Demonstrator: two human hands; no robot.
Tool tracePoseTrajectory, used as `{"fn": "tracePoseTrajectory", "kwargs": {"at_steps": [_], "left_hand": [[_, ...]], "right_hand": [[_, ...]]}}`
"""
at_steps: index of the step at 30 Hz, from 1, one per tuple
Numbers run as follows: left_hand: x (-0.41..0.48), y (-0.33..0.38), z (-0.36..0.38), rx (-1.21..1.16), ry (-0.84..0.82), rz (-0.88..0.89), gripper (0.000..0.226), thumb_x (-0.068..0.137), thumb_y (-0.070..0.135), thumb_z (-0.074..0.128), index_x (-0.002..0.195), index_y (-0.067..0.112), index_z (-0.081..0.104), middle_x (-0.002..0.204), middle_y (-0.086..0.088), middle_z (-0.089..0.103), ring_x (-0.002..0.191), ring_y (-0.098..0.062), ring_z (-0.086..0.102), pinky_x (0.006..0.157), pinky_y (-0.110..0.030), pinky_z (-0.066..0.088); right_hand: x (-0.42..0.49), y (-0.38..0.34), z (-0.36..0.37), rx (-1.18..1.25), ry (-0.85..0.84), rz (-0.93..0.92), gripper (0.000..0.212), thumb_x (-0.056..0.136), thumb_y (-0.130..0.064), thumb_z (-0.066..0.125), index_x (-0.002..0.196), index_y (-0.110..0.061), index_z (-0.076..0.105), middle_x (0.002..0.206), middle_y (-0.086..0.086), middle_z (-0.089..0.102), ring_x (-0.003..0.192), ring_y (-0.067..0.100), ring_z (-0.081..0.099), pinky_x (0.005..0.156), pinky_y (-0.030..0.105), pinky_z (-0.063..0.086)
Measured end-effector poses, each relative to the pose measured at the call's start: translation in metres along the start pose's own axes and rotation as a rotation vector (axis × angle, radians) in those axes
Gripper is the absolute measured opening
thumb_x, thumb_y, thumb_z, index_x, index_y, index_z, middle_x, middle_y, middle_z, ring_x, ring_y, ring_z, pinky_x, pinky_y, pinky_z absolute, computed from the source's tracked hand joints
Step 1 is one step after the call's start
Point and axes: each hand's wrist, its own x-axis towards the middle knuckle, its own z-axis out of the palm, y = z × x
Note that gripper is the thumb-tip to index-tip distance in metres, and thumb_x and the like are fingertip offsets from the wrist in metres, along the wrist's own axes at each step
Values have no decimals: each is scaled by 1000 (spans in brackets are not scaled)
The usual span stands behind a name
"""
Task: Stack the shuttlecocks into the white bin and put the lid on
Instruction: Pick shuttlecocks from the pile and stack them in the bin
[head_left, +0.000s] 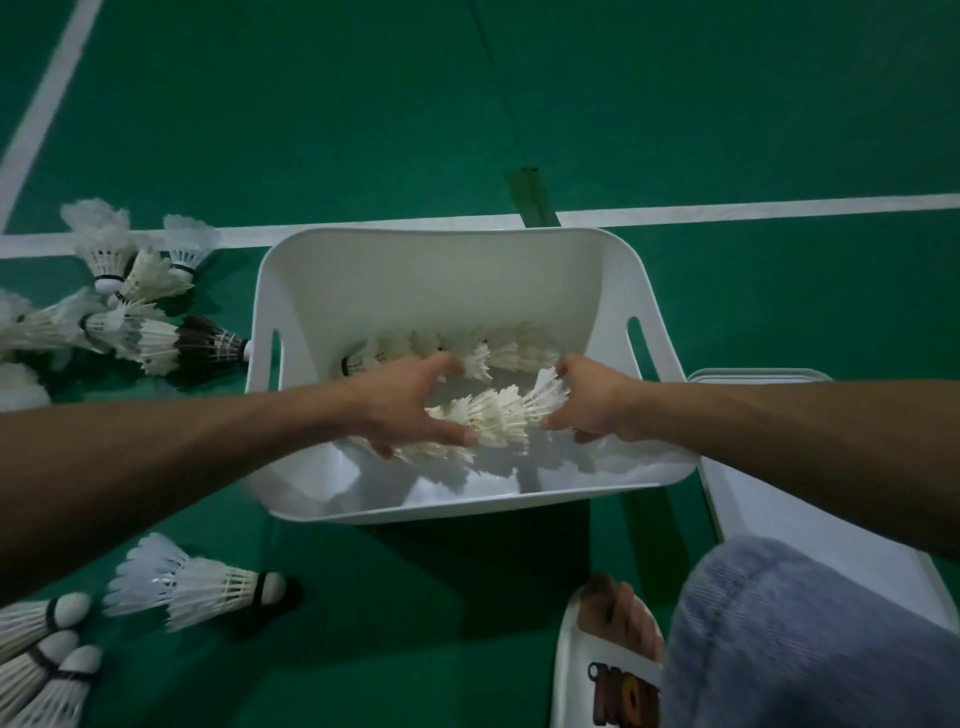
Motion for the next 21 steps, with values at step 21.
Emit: {"fn": "tracePoseTrajectory", "kwargs": {"at_steps": [21], "left_hand": [[1,-3,7,192,44,74,78,82,45,69,147,32,29,152,-1,34,136,-21,35,109,-32,26]], "right_hand": [[20,-2,28,326,-12,98,55,89,5,57,138,-10,37,109,16,51,86,24,55,87,42,56]]}}
